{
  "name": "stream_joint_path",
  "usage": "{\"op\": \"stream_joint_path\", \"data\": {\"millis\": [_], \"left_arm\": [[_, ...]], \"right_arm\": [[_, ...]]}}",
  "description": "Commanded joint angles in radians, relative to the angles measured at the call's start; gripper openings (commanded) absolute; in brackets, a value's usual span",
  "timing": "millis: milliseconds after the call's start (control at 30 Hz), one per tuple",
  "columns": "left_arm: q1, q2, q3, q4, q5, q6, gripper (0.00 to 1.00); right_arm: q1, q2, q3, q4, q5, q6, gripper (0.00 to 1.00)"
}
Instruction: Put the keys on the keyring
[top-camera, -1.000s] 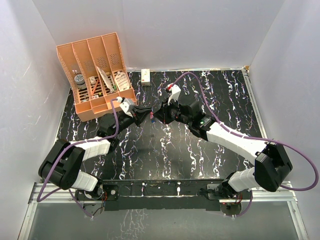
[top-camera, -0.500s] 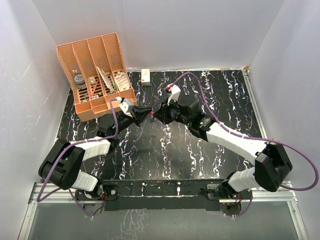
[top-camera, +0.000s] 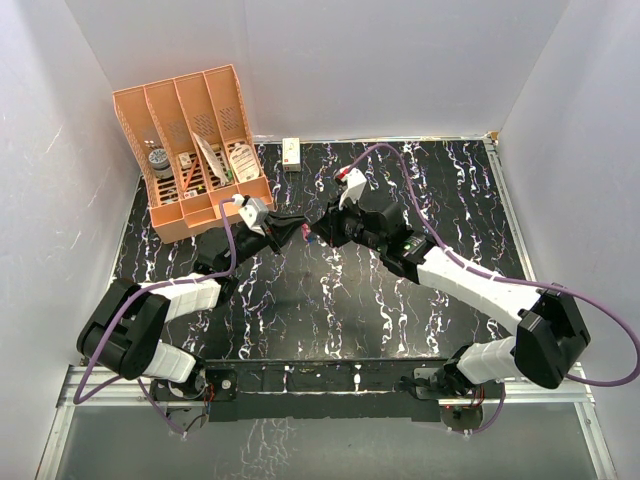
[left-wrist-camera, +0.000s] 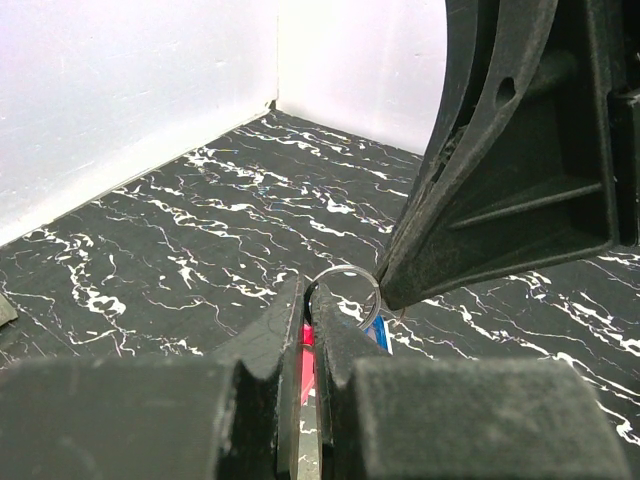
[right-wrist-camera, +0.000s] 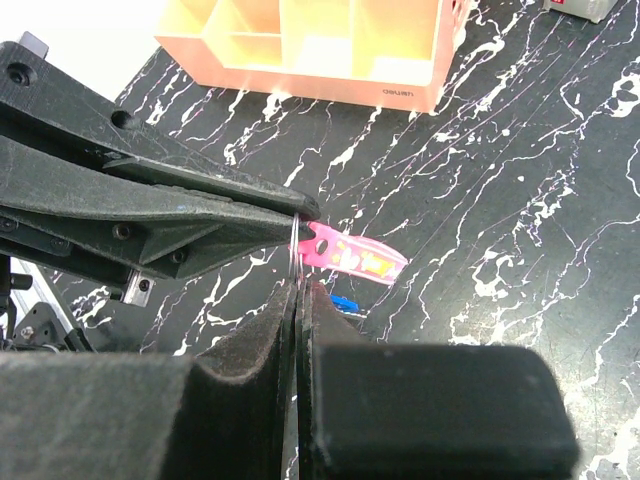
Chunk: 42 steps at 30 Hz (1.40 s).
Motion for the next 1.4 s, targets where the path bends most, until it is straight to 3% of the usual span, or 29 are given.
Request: {"op": "stream_joint_path", "data": {"millis": [0, 733, 967, 1100, 1367], "left_arm": [[-0.007, -0.008, -0.009, 0.053, 0.042, 0.009, 0.0], [-0.006, 0.023, -0.013, 0.189, 0.059, -0.061, 0.0], [-0.006, 0.023, -0.015, 0.214, 0.067, -0.077, 0.0], [-0.006, 0.032, -0.017, 0.237, 0.071, -0.091, 0.0], [-0.006, 0.031, -0.02, 0.247, 0.071, -0.097, 0.0]], "right_arm": [[-0.005, -0.041, 0.055, 0.053, 0.024, -0.016, 0.0], [-0.01, -0.031, 0.049, 0.051, 0.007, -0.009, 0.0], [-0.012, -0.031, 0.048, 0.049, 0.012, -0.006, 0.11], [-0.015, -0.032, 0.048, 0.049, 0.014, -0.003, 0.22], [-0.018, -0.049, 0.046, 0.041, 0.037, -0.004, 0.24]]}}
